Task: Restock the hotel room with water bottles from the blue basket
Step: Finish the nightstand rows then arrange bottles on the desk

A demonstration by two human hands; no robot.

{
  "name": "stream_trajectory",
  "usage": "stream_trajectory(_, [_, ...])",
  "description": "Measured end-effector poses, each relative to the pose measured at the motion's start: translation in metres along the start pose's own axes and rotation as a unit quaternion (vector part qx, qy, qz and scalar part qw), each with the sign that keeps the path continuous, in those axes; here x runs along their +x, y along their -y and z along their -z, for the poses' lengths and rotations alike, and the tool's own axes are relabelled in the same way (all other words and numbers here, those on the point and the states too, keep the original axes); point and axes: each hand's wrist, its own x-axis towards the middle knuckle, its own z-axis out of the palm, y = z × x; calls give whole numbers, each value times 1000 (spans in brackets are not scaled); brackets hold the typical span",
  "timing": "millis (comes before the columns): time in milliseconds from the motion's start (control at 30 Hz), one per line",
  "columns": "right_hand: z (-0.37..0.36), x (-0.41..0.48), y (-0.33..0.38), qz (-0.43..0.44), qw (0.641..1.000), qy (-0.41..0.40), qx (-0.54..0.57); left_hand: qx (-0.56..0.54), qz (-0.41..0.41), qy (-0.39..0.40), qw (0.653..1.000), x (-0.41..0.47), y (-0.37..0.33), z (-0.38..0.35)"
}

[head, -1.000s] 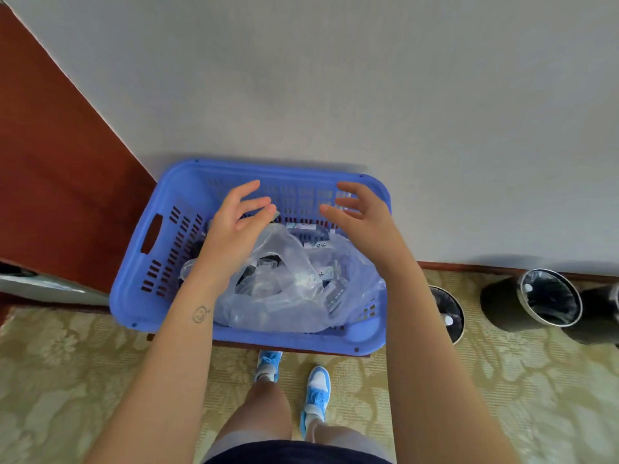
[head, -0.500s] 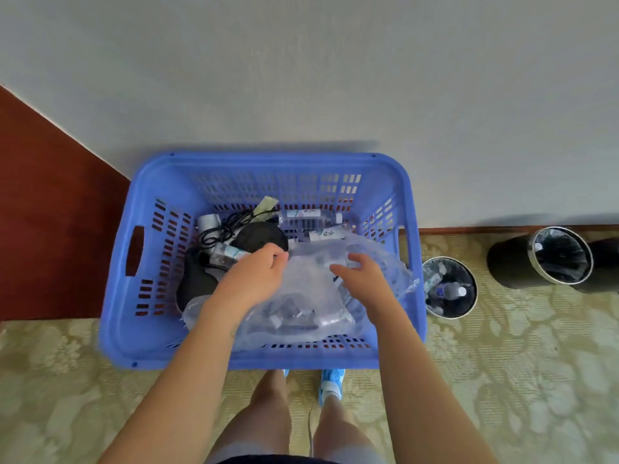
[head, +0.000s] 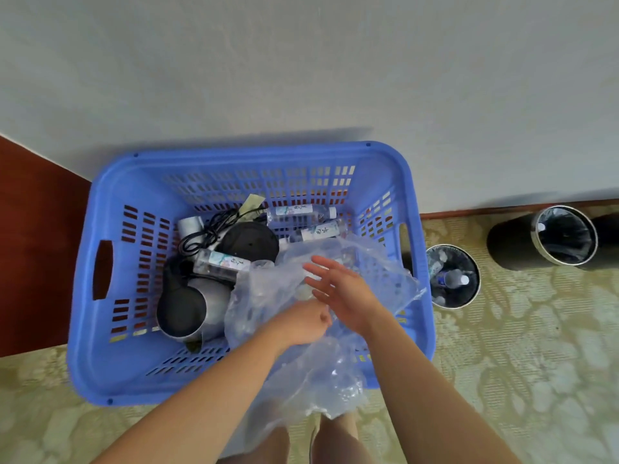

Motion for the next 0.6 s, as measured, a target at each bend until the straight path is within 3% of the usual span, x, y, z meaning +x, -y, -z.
stream_trajectory(67, [7,11,0,13,998,-41,-53,-25,24,-98,995,15,10,1])
stream_trajectory(167, [19,31,-6,31,977,-113,-177,-47,46,-114,991,32,24,5])
stream_trajectory(367, [36,72,-17,43,880,-94,-463,-109,1,-263,959,64,47,28])
stream_trajectory(433, [42,81,-19,56,831,-76,-548,-80,-22,-282,956,68,55,27])
stream_trajectory(500, [47,90,-21,63,750,-54,-656,25,-25,-266,963,65,63,22])
stream_trajectory(600, [46,97,-19,89,646,-28,-757,206,-109,-292,928,70,61,1])
